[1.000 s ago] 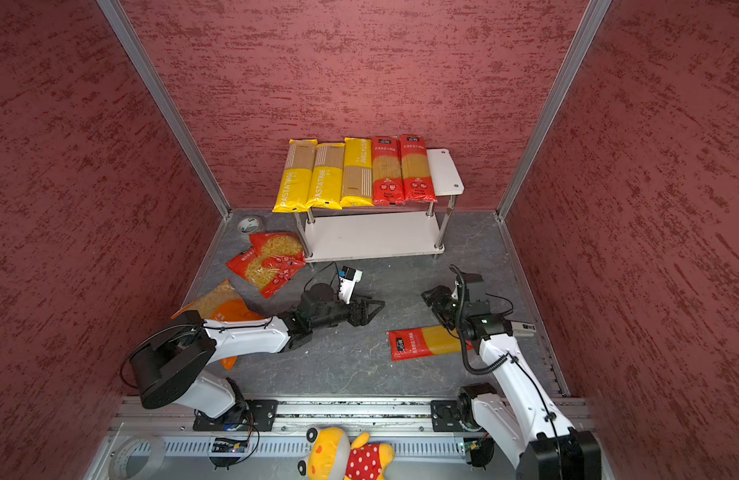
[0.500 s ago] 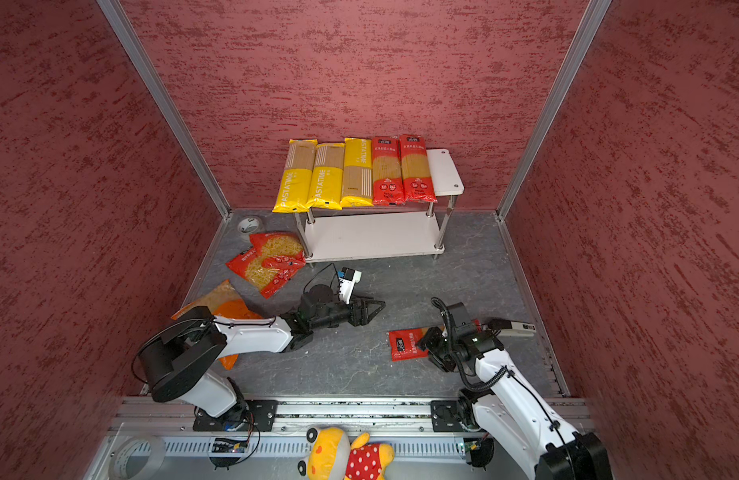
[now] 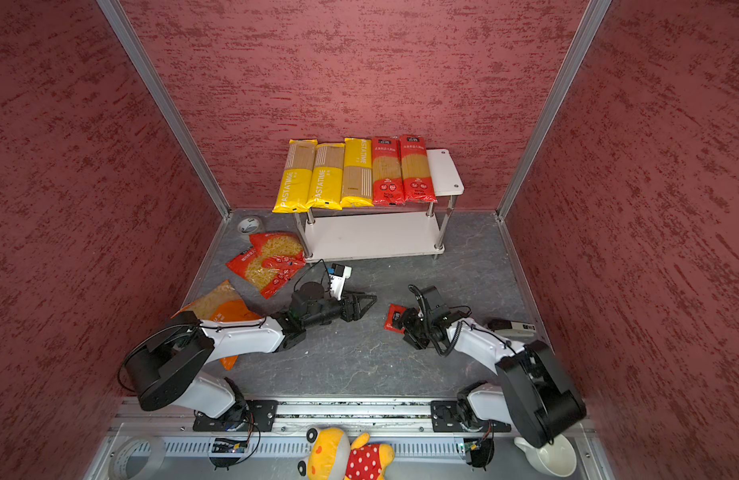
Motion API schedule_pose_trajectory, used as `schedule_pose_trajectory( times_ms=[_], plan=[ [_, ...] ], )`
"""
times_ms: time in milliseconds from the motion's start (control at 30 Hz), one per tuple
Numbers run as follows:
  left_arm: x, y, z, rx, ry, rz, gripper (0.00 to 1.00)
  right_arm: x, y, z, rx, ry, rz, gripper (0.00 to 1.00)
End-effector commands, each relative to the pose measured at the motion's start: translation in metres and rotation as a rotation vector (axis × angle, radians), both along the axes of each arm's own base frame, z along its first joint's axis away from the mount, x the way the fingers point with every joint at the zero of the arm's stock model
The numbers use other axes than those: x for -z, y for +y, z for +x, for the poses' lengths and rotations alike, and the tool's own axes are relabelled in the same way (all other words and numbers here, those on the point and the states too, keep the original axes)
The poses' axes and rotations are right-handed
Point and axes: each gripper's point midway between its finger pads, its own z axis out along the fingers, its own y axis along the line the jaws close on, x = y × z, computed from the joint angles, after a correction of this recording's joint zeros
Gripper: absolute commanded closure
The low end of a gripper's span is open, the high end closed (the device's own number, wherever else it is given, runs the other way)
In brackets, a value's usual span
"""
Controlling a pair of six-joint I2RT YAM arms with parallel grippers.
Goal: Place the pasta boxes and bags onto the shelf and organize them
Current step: 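Drag the red spaghetti pack toward the shelf with the right gripper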
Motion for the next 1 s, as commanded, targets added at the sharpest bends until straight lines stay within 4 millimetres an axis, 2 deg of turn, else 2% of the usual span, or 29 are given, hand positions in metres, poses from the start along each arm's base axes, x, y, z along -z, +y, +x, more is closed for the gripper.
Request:
schedule_pose_trajectory(
  times_ms=[0, 133, 233, 333, 367, 433, 567, 667, 733, 767, 833, 967],
  plan=[
    [-0.006, 0.005, -0.001, -0.016, -0.016, 0.007, 0.31, -0.024, 0.023, 0.061, -0.017, -0.201, 0.022, 0.4],
    [-0.008, 0.011, -0.003, -0.037, -0.019, 0.011, 0.31, -0.049, 0.049, 0.081, -0.12, -0.255, 0.104, 0.4],
    [-0.007, 0.012, -0.004, -0.04, -0.011, 0.008, 0.3, -0.065, 0.043, 0.084, -0.173, -0.284, 0.08, 0.39],
    [-0.006, 0.003, -0.006, -0.017, 0.014, -0.015, 0.3, -0.067, 0.008, 0.078, -0.133, -0.283, 0.032, 0.38],
    [-0.005, -0.003, -0.008, -0.004, 0.024, -0.023, 0.3, -0.073, -0.008, 0.075, -0.11, -0.298, 0.018, 0.38],
    [-0.002, -0.016, -0.014, 0.023, 0.038, -0.029, 0.3, -0.07, -0.04, 0.069, -0.062, -0.282, -0.037, 0.38],
    [0.014, -0.043, -0.027, 0.068, 0.078, -0.032, 0.3, -0.076, -0.105, 0.056, 0.052, -0.258, -0.178, 0.35],
    [0.024, -0.055, -0.031, 0.078, 0.116, -0.048, 0.3, -0.069, -0.157, 0.04, 0.179, -0.193, -0.299, 0.33],
    [0.031, -0.058, -0.028, 0.067, 0.151, -0.049, 0.3, -0.062, -0.18, 0.031, 0.231, -0.17, -0.342, 0.32],
    [0.035, -0.059, -0.027, 0.06, 0.169, -0.038, 0.3, -0.057, -0.189, 0.027, 0.252, -0.157, -0.356, 0.32],
    [0.043, -0.059, -0.025, 0.043, 0.202, -0.01, 0.3, -0.046, -0.195, 0.024, 0.258, -0.136, -0.356, 0.31],
    [0.062, -0.055, -0.025, 0.006, 0.281, 0.017, 0.3, -0.027, -0.183, 0.024, 0.231, -0.111, -0.284, 0.32]
  ],
)
